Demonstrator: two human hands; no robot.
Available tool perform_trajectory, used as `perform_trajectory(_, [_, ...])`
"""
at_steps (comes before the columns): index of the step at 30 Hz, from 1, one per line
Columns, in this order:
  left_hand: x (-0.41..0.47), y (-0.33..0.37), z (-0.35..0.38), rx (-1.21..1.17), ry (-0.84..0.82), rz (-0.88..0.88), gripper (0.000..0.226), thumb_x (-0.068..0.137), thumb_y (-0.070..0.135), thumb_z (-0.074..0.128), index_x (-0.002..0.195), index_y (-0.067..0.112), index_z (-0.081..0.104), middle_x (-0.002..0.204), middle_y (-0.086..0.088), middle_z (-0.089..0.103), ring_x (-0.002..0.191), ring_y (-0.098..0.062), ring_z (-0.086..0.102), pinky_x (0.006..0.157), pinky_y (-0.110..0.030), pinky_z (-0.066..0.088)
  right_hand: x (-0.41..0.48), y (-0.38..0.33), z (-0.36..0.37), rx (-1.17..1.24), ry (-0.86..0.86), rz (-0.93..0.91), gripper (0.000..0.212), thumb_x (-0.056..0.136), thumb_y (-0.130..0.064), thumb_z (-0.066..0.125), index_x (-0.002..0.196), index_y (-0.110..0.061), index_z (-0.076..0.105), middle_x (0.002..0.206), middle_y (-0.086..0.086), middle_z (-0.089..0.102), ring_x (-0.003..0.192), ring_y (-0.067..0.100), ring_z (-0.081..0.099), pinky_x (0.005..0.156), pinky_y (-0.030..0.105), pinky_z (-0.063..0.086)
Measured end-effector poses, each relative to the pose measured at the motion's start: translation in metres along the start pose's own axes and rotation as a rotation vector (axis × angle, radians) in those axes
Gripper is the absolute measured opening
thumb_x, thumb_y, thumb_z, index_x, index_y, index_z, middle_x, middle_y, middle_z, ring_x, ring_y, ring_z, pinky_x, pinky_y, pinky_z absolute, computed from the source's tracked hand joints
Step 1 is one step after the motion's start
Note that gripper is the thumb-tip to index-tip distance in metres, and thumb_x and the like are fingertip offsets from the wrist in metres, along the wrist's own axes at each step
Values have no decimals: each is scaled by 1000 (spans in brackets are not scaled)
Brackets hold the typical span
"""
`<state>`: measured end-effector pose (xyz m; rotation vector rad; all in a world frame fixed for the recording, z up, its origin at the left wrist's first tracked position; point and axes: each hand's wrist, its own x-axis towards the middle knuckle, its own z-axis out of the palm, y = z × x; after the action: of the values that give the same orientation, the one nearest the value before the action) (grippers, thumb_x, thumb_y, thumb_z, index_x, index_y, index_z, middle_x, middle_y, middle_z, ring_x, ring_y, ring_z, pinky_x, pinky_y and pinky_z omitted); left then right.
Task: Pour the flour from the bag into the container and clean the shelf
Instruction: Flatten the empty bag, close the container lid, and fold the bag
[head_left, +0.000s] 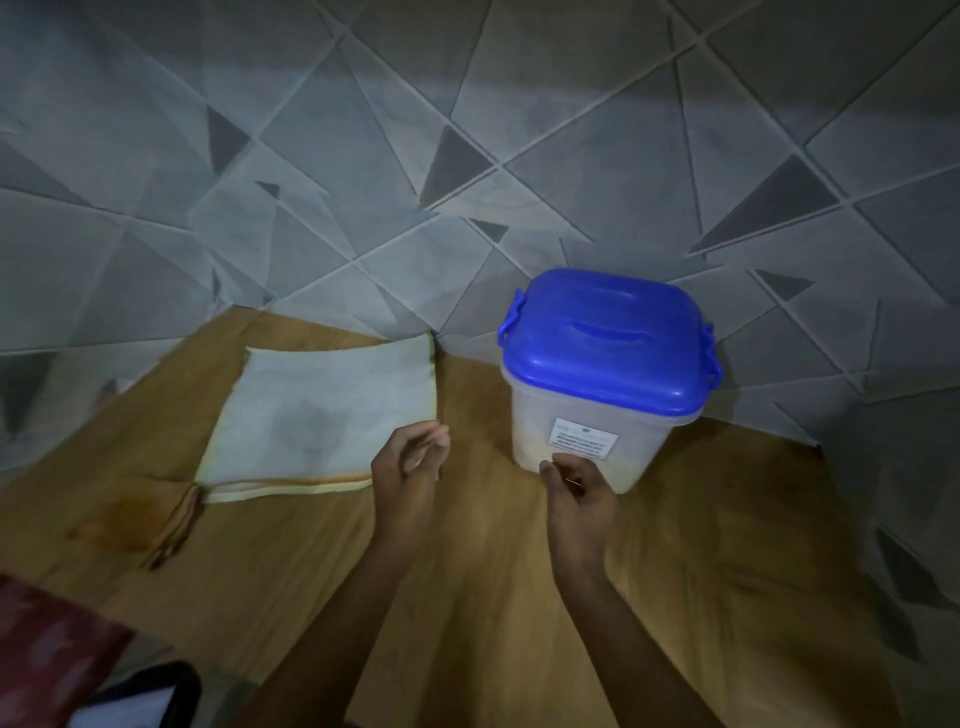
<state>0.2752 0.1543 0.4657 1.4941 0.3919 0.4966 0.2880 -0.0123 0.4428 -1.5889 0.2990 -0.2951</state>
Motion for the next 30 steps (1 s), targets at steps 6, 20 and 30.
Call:
perform_trajectory(6, [8,11,-81,3,32,24,13,89,6,72,102,6,73,99,-2,76,91,-4,71,77,-13,54,-48,-5,69,-7,-156,-60,13,86,-6,70,89,-17,75,86,-4,75,87,13,70,87,36,57])
perform_trajectory(20, [64,-23,-249,199,46,-96,14,90,5,69,103,8,74,99,-3,75,96,-17,70,85,-31,57,-115,4,196,-59,-271,-72,8,87,-3,72,88,-9,75,84,0,74,82,10,70,75,22,54])
perform_trajectory(30, [155,-62,-294,514,24,-182,19,89,10,70,108,6,70,109,-9,70,102,-25,67,85,-32,53,-68,50,235,-410,-246,-54,9,88,-9,71,96,-11,76,92,0,74,86,9,68,69,-2,41])
